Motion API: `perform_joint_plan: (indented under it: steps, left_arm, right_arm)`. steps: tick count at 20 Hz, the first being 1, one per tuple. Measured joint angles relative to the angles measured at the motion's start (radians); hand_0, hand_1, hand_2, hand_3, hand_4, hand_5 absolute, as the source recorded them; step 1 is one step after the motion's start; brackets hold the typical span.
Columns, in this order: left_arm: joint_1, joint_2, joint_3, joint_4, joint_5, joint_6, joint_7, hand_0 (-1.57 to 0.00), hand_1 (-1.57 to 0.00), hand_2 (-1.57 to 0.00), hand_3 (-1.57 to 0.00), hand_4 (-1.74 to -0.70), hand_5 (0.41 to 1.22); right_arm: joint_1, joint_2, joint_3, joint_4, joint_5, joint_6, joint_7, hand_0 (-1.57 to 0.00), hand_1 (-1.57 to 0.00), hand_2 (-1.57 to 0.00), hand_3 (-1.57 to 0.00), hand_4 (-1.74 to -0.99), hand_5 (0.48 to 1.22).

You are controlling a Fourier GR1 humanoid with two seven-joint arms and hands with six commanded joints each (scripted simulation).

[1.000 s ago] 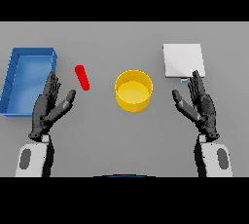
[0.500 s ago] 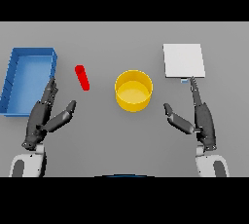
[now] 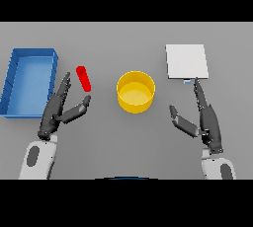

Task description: Pick up the red beaker and tilt it to pour out 1 green nut into yellow bowl. Pick up the yellow bowl and place it on the metallic measuring scale.

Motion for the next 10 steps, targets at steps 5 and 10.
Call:
perform_joint_plan:
  steps: [5,10]
  left_arm:
    - [-0.131,0.004,0.038,0.167,-0.008,0.015,-0.026,0.0,0.0,0.0,0.0,-1.26,0.668]
    - [-0.226,-0.002,0.065,0.297,-0.004,0.02,-0.061,0.0,0.0,0.0,0.0,-1.29,0.685]
  right_arm:
    - [-0.003,0.003,-0.003,0.023,-0.009,0.007,-0.012,0.0,0.0,0.0,0.0,-1.278,0.634]
    - [-0.012,0.001,-0.007,0.02,-0.008,0.002,-0.003,0.0,0.0,0.0,0.0,-1.269,0.638]
